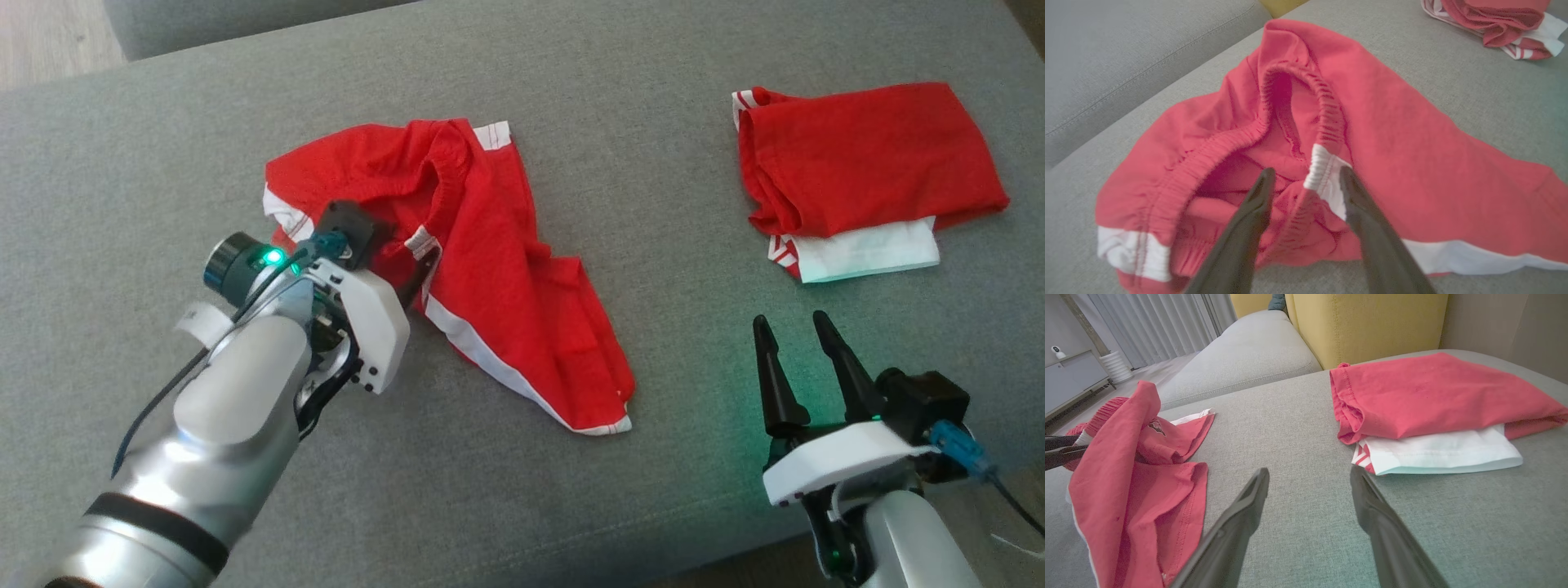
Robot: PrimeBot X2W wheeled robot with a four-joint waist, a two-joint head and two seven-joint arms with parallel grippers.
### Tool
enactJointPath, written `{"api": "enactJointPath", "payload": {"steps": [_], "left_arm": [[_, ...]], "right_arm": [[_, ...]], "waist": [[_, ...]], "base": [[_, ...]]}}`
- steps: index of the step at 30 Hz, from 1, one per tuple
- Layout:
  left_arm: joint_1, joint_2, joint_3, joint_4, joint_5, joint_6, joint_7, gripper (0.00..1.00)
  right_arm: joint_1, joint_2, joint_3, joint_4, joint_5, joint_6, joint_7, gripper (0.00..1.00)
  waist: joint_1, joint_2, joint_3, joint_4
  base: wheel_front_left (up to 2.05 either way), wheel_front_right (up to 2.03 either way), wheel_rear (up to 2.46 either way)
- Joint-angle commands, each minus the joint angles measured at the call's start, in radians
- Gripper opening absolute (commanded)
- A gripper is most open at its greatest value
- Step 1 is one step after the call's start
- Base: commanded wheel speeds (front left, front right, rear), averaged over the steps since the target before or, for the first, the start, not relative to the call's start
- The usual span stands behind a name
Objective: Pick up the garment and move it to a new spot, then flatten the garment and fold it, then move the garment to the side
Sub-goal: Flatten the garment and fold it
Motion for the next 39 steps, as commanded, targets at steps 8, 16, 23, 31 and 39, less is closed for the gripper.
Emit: {"api": "enactJointPath", "payload": {"steps": [8,16,23,31,39], "left_arm": [[-0.09,0.047,0.036,-0.007,-0.1,0.001,-0.047,0.0],[-0.105,0.071,0.031,0.011,-0.133,0.001,-0.075,0.0],[-0.094,0.068,0.031,0.032,-0.142,0.002,-0.107,0.0],[-0.084,0.059,0.022,0.045,-0.149,0.003,-0.116,0.0],[-0.095,0.058,0.017,0.049,-0.155,0.005,-0.117,0.0]], "right_arm": [[-0.048,-0.002,0.085,-0.017,-0.007,-0.001,0.0,1.0],[-0.046,-0.03,0.261,-0.001,0.023,-0.001,0.052,1.0],[-0.061,-0.132,0.434,0.033,0.089,-0.001,0.136,1.0],[-0.075,-0.167,0.474,0.08,0.074,-0.001,0.185,1.0],[-0.105,-0.185,0.53,0.102,0.046,-0.001,0.213,1.0]], "waist": [[0.0,0.0,-0.005,0.006],[0.0,0.0,-0.029,0.038],[0.0,0.0,-0.049,0.053],[0.0,0.0,-0.058,0.06],[0.0,0.0,-0.049,0.062]], "base": [[0.0,0.0,0.0],[0.0,0.0,0.0],[0.0,0.0,0.0],[0.0,0.0,0.0],[0.0,0.0,0.0]]}}
